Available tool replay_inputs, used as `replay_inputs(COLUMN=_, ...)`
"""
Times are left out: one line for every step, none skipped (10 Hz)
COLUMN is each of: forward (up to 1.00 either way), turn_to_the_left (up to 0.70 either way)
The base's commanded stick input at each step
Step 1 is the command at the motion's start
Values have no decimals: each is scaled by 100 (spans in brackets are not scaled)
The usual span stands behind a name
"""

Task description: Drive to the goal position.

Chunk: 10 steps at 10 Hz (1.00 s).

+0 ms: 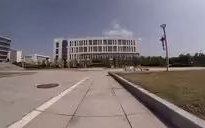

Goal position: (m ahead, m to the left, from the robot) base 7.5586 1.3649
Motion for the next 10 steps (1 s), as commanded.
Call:
replay_inputs(forward=4, turn_to_the_left=0)
replay_inputs(forward=5, turn_to_the_left=0)
replay_inputs(forward=4, turn_to_the_left=0)
replay_inputs(forward=4, turn_to_the_left=0)
replay_inputs(forward=5, turn_to_the_left=0)
replay_inputs(forward=4, turn_to_the_left=0)
replay_inputs(forward=4, turn_to_the_left=0)
replay_inputs(forward=4, turn_to_the_left=0)
replay_inputs(forward=4, turn_to_the_left=0)
replay_inputs(forward=4, turn_to_the_left=0)
